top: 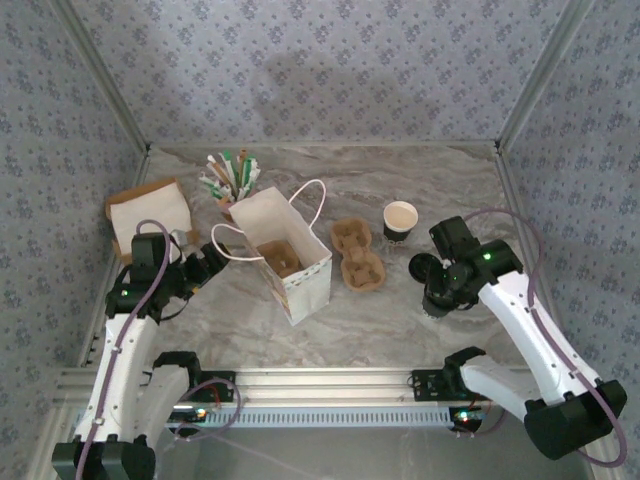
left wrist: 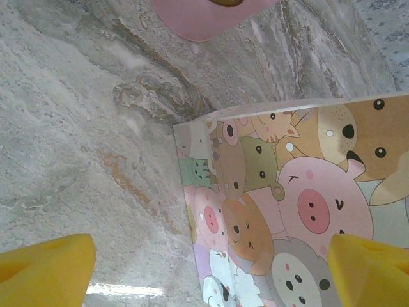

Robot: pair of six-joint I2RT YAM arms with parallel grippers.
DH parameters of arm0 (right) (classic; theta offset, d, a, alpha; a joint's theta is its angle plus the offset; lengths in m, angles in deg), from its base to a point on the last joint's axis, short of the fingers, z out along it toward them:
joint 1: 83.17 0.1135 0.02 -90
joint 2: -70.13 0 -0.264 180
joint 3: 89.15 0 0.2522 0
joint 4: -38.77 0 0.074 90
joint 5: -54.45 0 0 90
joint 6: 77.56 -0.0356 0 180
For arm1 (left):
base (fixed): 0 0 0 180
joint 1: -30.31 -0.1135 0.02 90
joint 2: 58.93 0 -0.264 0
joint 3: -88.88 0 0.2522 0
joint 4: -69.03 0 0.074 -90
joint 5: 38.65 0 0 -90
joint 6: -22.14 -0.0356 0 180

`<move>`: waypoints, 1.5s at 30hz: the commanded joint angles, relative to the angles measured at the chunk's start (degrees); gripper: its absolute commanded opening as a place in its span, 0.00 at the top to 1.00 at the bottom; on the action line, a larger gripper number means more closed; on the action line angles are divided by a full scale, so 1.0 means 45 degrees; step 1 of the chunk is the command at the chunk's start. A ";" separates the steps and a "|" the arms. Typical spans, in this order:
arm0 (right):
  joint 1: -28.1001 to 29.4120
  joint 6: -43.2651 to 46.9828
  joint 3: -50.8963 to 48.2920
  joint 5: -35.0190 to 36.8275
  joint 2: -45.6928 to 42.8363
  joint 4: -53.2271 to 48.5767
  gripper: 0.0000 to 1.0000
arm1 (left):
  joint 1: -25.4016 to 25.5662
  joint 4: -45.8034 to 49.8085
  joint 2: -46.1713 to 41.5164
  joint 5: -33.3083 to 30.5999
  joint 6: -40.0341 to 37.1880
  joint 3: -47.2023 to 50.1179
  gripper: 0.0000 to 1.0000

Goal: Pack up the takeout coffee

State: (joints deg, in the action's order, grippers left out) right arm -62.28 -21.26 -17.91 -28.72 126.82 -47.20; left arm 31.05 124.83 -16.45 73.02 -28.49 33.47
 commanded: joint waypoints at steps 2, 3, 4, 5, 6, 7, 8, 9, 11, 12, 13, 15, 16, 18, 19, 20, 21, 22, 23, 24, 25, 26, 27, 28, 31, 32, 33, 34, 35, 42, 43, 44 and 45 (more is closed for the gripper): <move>-0.0204 -0.0865 -0.0376 0.0144 0.0112 -0.0030 0.69 | -0.0070 0.0096 0.0012 0.0262 -0.0316 -0.0315 0.06; -0.0274 -0.0873 -0.0429 0.0162 0.0153 0.0044 0.68 | -0.0082 0.0070 0.0028 0.0281 -0.0316 -0.0280 0.07; -0.0314 -0.0878 -0.0484 0.0133 0.0209 0.0124 0.69 | -0.0085 0.0036 0.0067 0.0301 -0.0322 -0.0284 0.07; -0.0379 -0.0892 -0.0506 0.0129 0.0297 0.0181 0.69 | -0.0080 -0.0001 0.0090 0.0310 -0.0330 -0.0290 0.07; -0.0414 -0.0873 -0.0525 0.0140 0.0368 0.0234 0.69 | -0.0068 -0.0008 0.0091 0.0321 -0.0316 -0.0315 0.07; -0.0448 -0.0821 -0.0508 0.0136 0.0443 0.0300 0.69 | -0.0072 -0.0002 0.0135 0.0293 -0.0340 -0.0330 0.07; -0.0463 -0.0823 -0.0472 0.0157 0.0521 0.0347 0.69 | -0.0082 -0.0006 0.0155 0.0282 -0.0361 -0.0350 0.07; -0.0484 -0.0852 -0.0458 0.0181 0.0598 0.0342 0.69 | -0.0066 -0.0008 0.0180 0.0285 -0.0359 -0.0335 0.07; -0.0519 -0.0862 -0.0503 0.0153 0.0712 0.0381 0.69 | -0.0077 -0.0012 0.0228 0.0282 -0.0380 -0.0367 0.07; -0.0535 -0.0910 -0.0557 0.0143 0.0733 0.0383 0.69 | -0.0079 0.0001 0.0244 0.0272 -0.0382 -0.0371 0.07; -0.0557 -0.0967 -0.0642 0.0104 0.0762 0.0381 0.69 | -0.0081 0.0013 0.0231 0.0261 -0.0391 -0.0361 0.07; -0.0576 -0.1079 -0.0865 -0.0009 0.0773 0.0478 0.69 | -0.0073 0.0012 0.0238 0.0243 -0.0393 -0.0355 0.07; -0.0588 -0.1151 -0.1023 -0.0018 0.0782 0.0543 0.69 | -0.0073 0.0002 0.0247 0.0243 -0.0408 -0.0354 0.07; -0.0598 -0.1289 -0.1080 0.0003 0.0868 0.0534 0.69 | -0.0071 -0.0045 0.0260 0.0243 -0.0400 -0.0344 0.07; -0.0598 -0.1366 -0.1090 -0.0013 0.0900 0.0506 0.69 | -0.0079 -0.0040 0.0270 0.0243 -0.0395 -0.0346 0.07; -0.0617 -0.1433 -0.1147 0.0049 0.0925 0.0501 0.69 | -0.0077 -0.0052 0.0305 0.0240 -0.0400 -0.0371 0.07; -0.0618 -0.1491 -0.1201 0.0046 0.0921 0.0527 0.69 | -0.0080 -0.0052 0.0308 0.0243 -0.0394 -0.0373 0.07; -0.0618 -0.1542 -0.1299 -0.0008 0.0920 0.0562 0.69 | -0.0079 -0.0046 0.0316 0.0243 -0.0395 -0.0392 0.07; -0.0629 -0.1631 -0.1388 -0.0014 0.0920 0.0578 0.69 | -0.0080 -0.0048 0.0321 0.0243 -0.0409 -0.0402 0.07; -0.0618 -0.1680 -0.1513 -0.0032 0.0931 0.0596 0.69 | -0.0073 -0.0036 0.0320 0.0239 -0.0409 -0.0400 0.07; -0.0617 -0.1726 -0.1650 -0.0090 0.0925 0.0629 0.69 | -0.0069 -0.0026 0.0306 0.0245 -0.0391 -0.0431 0.07; -0.0637 -0.1820 -0.1768 -0.0110 0.0933 0.0607 0.69 | -0.0078 -0.0008 0.0304 0.0233 -0.0410 -0.0421 0.08; -0.0671 -0.1883 -0.1849 -0.0141 0.0938 0.0615 0.69 | -0.0069 -0.0007 0.0302 0.0224 -0.0425 -0.0435 0.08; -0.0686 -0.1930 -0.1938 -0.0164 0.0905 0.0642 0.69 | -0.0072 -0.0008 0.0302 0.0223 -0.0434 -0.0439 0.08; -0.0754 -0.2040 -0.2178 -0.0294 0.0775 0.0788 0.68 | -0.0075 -0.0007 0.0342 0.0241 -0.0446 -0.0491 0.08; -0.0772 -0.2062 -0.2230 -0.0335 0.0763 0.0831 0.68 | -0.0068 -0.0007 0.0338 0.0242 -0.0445 -0.0502 0.08; -0.0782 -0.2103 -0.2278 -0.0331 0.0777 0.0857 0.68 | -0.0083 -0.0007 0.0336 0.0243 -0.0434 -0.0509 0.08; -0.0811 -0.2122 -0.2344 -0.0328 0.0797 0.0887 0.68 | -0.0070 -0.0007 0.0343 0.0233 -0.0436 -0.0518 0.08; -0.0859 -0.2138 -0.2399 -0.0390 0.0821 0.0946 0.68 | -0.0084 -0.0006 0.0338 0.0241 -0.0433 -0.0541 0.08; -0.0955 -0.2092 -0.1933 -0.0546 0.0518 0.0742 0.68 | -0.0074 0.0086 0.0253 0.0282 -0.0428 -0.0588 0.08; -0.0965 -0.2013 -0.1678 -0.0560 0.0430 0.0638 0.67 | -0.0084 0.0107 0.0217 0.0282 -0.0412 -0.0623 0.08; -0.0952 -0.1961 -0.1418 -0.0561 0.0342 0.0550 0.66 | -0.0067 0.0148 0.0178 0.0283 -0.0418 -0.0647 0.08; -0.0955 -0.1868 -0.1170 -0.0561 0.0284 0.0408 0.64 | -0.0078 0.0178 0.0151 0.0282 -0.0418 -0.0647 0.08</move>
State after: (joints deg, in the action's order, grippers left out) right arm -66.28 -29.63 -23.29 -30.32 127.47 -40.97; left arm 31.05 124.83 -15.01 73.22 -29.34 32.58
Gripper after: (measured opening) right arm 0.353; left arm 0.925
